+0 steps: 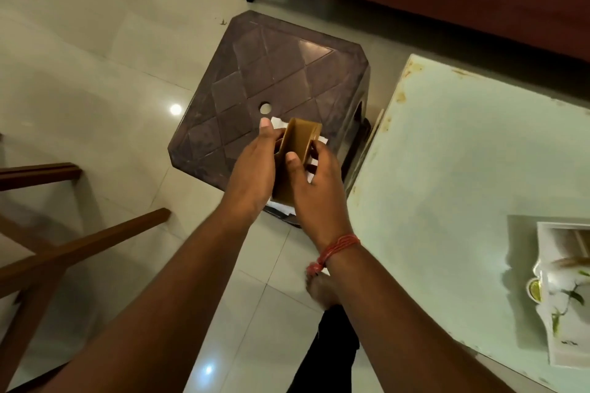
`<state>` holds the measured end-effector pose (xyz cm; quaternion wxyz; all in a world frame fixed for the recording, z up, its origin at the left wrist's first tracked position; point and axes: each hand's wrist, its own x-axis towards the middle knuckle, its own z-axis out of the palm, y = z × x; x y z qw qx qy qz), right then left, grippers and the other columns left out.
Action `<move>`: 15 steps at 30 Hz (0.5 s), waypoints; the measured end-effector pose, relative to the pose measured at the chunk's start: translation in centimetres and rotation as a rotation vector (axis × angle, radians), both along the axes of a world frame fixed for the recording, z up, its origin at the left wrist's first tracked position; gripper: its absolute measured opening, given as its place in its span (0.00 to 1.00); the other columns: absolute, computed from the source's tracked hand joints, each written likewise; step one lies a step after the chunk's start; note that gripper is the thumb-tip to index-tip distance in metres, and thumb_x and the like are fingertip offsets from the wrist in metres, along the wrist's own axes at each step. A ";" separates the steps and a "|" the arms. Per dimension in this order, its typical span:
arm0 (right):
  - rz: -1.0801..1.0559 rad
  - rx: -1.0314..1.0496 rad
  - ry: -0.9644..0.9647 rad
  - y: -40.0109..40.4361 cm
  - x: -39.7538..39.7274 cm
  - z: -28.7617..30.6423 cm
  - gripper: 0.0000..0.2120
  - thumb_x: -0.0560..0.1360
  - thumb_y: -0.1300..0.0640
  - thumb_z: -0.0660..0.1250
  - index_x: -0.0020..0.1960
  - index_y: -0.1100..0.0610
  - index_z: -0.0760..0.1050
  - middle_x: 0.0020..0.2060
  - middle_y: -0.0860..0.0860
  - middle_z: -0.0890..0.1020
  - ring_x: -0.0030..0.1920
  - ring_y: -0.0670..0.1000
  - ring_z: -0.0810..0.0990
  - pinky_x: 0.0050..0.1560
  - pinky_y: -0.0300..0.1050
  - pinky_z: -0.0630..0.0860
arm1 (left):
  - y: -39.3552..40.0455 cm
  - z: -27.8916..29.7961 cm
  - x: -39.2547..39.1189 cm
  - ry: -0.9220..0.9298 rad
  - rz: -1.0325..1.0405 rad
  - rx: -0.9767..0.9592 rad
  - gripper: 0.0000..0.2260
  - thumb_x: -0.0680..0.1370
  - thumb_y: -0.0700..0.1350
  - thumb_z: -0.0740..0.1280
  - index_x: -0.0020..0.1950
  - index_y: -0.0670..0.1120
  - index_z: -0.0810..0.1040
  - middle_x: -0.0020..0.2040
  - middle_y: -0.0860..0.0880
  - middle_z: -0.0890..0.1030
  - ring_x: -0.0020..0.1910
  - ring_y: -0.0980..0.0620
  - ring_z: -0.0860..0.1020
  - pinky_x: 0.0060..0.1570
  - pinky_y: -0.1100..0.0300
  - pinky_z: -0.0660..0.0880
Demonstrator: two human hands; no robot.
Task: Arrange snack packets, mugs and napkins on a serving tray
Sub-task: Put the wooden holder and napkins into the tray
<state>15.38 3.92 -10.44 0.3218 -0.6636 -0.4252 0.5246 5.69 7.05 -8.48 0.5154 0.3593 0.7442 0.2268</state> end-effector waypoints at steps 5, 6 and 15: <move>0.006 0.009 0.007 -2.7 7.6 0.5 0.24 0.79 0.40 0.59 0.73 0.46 0.63 0.69 0.44 0.70 0.59 0.40 0.69 0.51 0.27 0.66 | -3.2 1.1 7.0 -0.127 0.012 -0.019 0.24 0.81 0.65 0.47 0.70 0.61 0.72 0.67 0.55 0.76 0.65 0.52 0.75 0.62 0.49 0.73; 0.001 0.001 0.008 -3.6 9.8 0.4 0.24 0.79 0.40 0.59 0.73 0.46 0.63 0.69 0.44 0.70 0.59 0.40 0.69 0.49 0.25 0.65 | -4.1 1.0 9.1 -0.155 -0.003 -0.037 0.24 0.81 0.65 0.47 0.71 0.61 0.72 0.69 0.55 0.76 0.66 0.51 0.75 0.63 0.49 0.74; -0.099 -0.119 -0.019 -12.0 30.6 0.4 0.18 0.73 0.50 0.65 0.50 0.26 0.67 0.50 0.29 0.72 0.51 0.30 0.74 0.47 0.38 0.78 | -11.7 -1.0 29.0 -0.473 -0.062 -0.224 0.19 0.81 0.65 0.50 0.57 0.68 0.80 0.61 0.67 0.79 0.67 0.61 0.74 0.53 0.51 0.78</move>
